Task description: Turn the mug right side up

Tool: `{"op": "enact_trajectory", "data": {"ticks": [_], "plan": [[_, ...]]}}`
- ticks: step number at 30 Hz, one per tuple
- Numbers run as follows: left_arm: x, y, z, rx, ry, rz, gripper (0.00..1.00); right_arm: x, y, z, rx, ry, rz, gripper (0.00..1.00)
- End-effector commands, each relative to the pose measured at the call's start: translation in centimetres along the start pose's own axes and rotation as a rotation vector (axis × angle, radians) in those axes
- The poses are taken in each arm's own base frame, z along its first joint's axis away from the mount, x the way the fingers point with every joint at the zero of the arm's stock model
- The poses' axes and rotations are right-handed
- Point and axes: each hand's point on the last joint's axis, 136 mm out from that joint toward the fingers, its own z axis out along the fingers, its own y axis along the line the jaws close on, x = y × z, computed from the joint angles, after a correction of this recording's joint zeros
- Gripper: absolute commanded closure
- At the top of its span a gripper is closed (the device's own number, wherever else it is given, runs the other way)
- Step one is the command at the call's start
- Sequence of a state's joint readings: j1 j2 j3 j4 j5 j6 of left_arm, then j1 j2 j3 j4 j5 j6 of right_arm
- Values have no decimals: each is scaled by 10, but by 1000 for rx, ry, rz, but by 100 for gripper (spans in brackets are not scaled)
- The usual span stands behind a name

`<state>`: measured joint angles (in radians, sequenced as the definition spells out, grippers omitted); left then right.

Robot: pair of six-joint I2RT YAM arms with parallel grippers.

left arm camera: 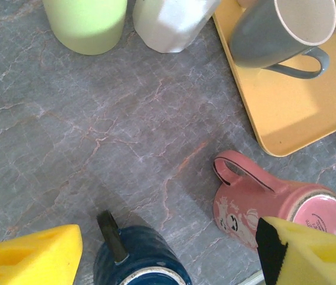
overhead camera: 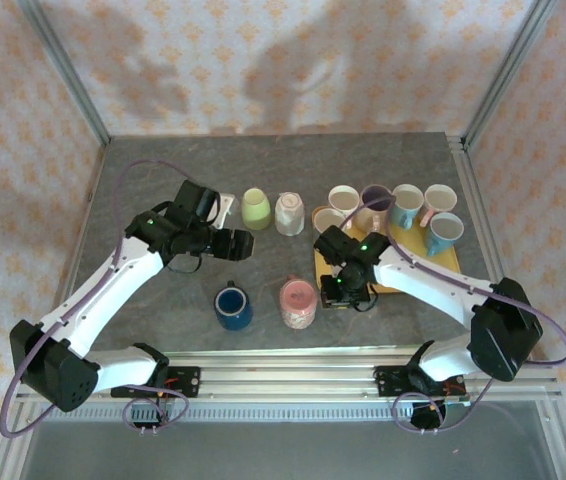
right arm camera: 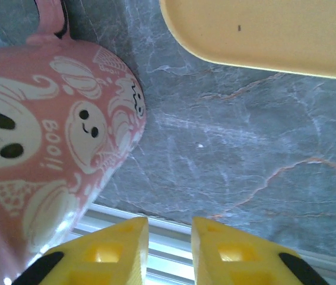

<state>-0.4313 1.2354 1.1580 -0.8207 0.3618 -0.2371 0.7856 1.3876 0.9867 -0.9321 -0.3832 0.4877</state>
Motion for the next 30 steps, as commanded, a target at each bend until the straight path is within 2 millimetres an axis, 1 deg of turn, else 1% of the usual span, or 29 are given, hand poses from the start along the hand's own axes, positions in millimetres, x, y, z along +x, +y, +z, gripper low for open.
{"op": "enact_trajectory", "data": {"ticks": [1, 4, 7, 10, 12, 14, 15, 17, 20, 25, 28, 30], "plan": [[3, 9, 2, -16, 15, -63, 22, -10, 14, 2, -32, -43, 93, 78], [2, 13, 3, 12, 13, -144, 22, -24, 27, -1, -74, -86, 140, 81], [3, 14, 3, 28, 14, -168, 22, -44, 40, -4, -104, -146, 184, 81], [6, 16, 3, 25, 11, -176, 22, -68, 63, -7, -167, -195, 210, 81], [7, 19, 2, 24, 11, -182, 22, -86, 86, -11, -220, -223, 208, 81], [7, 20, 1, 25, 11, -184, 22, -100, 103, -18, -234, -251, 186, 81], [7, 20, 0, 26, 10, -182, 22, -106, 110, -23, -239, -264, 172, 81], [7, 21, -2, 24, 5, -179, 22, -114, 115, -32, -232, -290, 150, 81], [5, 25, -5, 20, -7, -175, 22, -113, 107, -42, -178, -310, 105, 81], [7, 22, 0, 53, -12, -110, 23, -90, 83, -44, -121, -294, 18, 78], [13, 26, 2, 40, 3, -47, 23, -65, 83, -42, -170, -225, -110, 73], [16, 27, 2, 39, 4, -14, 23, -46, 81, -37, -210, -170, -194, 71]]}}
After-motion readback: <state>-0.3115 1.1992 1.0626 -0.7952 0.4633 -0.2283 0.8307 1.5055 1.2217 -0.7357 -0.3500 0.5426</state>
